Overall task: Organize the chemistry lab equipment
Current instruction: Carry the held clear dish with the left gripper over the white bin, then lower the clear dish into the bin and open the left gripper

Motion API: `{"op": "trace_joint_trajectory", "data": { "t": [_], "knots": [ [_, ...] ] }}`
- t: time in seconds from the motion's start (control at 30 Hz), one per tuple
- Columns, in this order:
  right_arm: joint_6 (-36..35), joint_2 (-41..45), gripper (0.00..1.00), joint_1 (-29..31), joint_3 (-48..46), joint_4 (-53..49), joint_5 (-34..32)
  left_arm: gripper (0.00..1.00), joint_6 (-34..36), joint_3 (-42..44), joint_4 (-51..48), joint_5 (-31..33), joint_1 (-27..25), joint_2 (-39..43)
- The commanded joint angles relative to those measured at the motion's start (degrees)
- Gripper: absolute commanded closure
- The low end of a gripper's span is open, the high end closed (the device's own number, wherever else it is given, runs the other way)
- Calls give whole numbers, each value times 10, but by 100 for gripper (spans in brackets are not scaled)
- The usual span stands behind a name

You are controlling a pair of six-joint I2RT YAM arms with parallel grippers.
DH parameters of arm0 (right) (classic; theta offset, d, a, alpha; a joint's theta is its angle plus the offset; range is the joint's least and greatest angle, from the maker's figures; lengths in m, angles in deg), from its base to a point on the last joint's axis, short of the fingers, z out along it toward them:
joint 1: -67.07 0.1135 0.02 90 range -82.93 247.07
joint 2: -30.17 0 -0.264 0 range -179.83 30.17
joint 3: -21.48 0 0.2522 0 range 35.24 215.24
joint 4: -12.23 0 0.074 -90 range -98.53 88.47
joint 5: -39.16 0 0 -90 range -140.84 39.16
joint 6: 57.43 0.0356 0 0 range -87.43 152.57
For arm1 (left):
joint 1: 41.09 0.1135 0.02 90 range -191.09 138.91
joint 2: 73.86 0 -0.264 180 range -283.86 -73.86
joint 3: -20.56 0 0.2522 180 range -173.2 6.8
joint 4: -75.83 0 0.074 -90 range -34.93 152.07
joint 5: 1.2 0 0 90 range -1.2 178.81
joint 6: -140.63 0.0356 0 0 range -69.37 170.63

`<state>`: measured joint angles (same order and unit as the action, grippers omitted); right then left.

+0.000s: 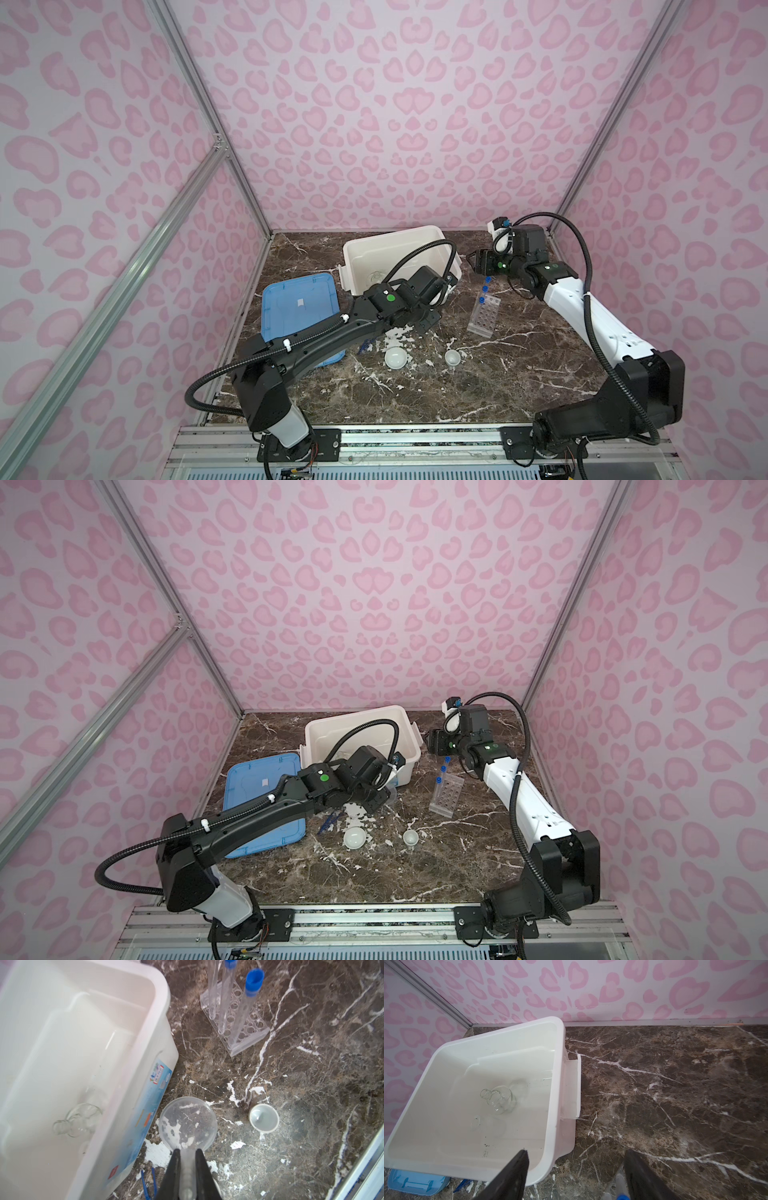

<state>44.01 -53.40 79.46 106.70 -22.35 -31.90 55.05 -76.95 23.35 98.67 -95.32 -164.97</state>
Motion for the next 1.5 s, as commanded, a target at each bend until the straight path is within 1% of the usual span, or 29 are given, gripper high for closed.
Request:
{"op": "trace_joint_trajectory", "data": {
  "t": [0.0, 0.17, 0.3, 0.5, 0.63, 0.73, 0.87, 1.03, 1.13, 1.47],
  "knots": [
    [9, -4, 26, 2, -2, 17, 13, 87, 12, -16, -13, 24, 7, 26],
    [10, -10, 26, 6, -3, 19, 15, 88, 15, -26, -3, 48, 28, 56],
    [10, -19, 26, 15, 2, 17, 17, 88, 13, -27, 19, 58, 57, 70],
    [10, -28, 26, 30, 3, 16, 15, 88, 12, -40, 35, 54, 111, 55],
    [14, -34, 27, 36, 2, 18, 14, 88, 7, -62, 41, 45, 143, 22],
    [12, -37, 27, 40, 2, 18, 11, 88, -1, -89, 36, 29, 169, -19],
    [12, -43, 27, 44, 4, 19, 8, 88, -13, -128, 29, 18, 190, -72],
    [8, -52, 27, 49, 10, 12, 4, 88, -30, -179, 11, 4, 209, -137],
    [6, -54, 27, 51, 12, 11, 3, 89, -35, -203, 3, -20, 217, -173],
    [6, -58, 27, 51, 10, 8, -3, 89, -32, -217, -8, -37, 219, -240]
  ]
}}
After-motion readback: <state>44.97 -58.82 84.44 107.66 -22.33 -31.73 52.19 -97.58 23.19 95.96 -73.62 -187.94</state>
